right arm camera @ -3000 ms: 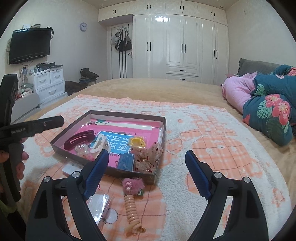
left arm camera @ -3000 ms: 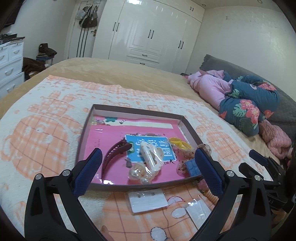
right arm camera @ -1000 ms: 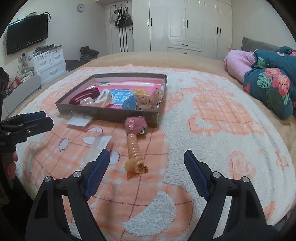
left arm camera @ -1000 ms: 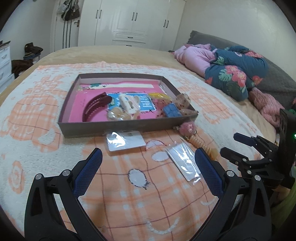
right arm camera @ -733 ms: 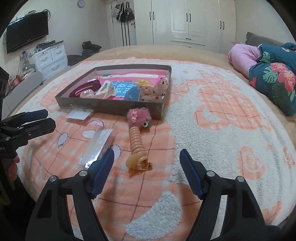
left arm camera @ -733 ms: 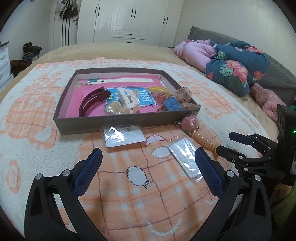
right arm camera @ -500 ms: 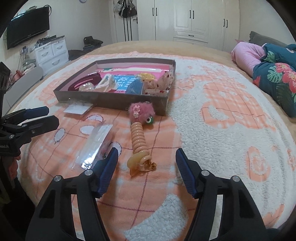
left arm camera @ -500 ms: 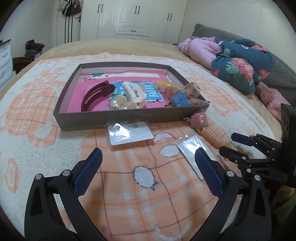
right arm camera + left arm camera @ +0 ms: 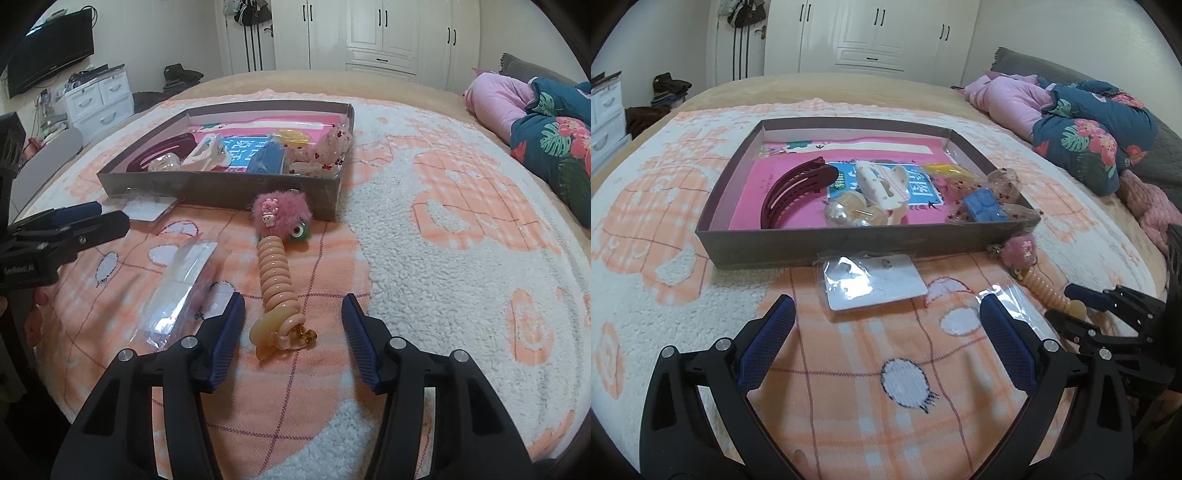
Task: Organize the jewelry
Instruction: 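Close the left tool on the clear earring card while the right tool grasps the pink spiral hair tie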
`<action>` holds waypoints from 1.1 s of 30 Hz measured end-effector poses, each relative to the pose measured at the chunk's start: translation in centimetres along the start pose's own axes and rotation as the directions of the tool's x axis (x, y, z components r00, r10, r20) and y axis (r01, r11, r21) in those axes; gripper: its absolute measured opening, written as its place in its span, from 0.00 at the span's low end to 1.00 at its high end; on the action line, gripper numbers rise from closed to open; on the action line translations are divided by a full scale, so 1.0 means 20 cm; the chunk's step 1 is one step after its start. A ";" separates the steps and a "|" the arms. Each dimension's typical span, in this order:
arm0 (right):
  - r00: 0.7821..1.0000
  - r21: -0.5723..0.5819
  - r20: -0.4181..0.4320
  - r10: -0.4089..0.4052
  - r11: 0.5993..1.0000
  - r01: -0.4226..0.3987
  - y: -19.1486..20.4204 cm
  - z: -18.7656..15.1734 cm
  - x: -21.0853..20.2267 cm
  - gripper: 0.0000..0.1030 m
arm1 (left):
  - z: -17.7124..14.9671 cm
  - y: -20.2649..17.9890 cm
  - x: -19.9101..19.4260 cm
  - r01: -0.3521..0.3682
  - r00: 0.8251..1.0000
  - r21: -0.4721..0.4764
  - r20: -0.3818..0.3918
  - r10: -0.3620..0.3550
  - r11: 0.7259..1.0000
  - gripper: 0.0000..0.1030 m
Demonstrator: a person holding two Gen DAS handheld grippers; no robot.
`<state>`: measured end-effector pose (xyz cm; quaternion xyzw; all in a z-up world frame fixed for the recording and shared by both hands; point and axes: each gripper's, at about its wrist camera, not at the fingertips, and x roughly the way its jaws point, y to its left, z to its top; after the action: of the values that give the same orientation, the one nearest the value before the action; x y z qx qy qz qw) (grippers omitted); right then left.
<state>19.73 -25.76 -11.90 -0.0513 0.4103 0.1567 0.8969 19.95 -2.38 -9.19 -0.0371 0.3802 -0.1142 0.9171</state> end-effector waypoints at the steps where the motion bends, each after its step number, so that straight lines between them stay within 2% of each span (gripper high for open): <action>1: 1.000 -0.006 0.000 -0.001 1.000 0.001 0.00 0.00 0.00 0.46 | 0.00 0.00 0.01 -0.002 1.000 -0.003 0.001 0.002 1.000 0.89; 6: 0.999 -0.048 -0.001 -0.035 0.998 0.035 0.04 0.00 0.01 0.36 | 0.02 0.02 0.05 -0.017 1.000 -0.009 -0.004 0.017 1.000 0.89; 8: 0.999 -0.061 0.000 -0.047 0.997 0.047 0.04 0.00 0.02 0.25 | 0.03 0.01 0.06 -0.019 1.000 -0.010 -0.007 0.019 1.000 0.89; 10: 0.999 -0.069 0.002 -0.054 0.996 0.054 0.05 0.00 0.01 0.21 | 0.03 0.01 0.08 -0.022 1.000 -0.009 -0.011 0.022 1.000 0.89; 19: 0.997 -0.035 0.025 -0.068 0.997 0.069 0.01 0.00 -0.02 0.20 | 0.05 0.00 0.15 -0.047 0.998 -0.003 -0.045 0.047 0.999 0.89; 25: 0.997 -0.016 0.053 -0.062 0.998 0.063 -0.01 0.02 -0.05 0.20 | 0.05 -0.01 0.19 -0.070 0.995 0.009 -0.065 0.070 0.998 0.60; 33: 0.993 -0.005 0.112 -0.032 0.999 0.033 -0.01 0.03 -0.12 0.20 | 0.05 -0.04 0.13 -0.025 0.998 0.033 -0.049 0.026 0.999 0.58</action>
<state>18.76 -26.32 -9.70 -0.0521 0.3577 0.1459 0.9209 22.32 -3.81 -10.04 -0.0145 0.4014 -0.1094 0.9092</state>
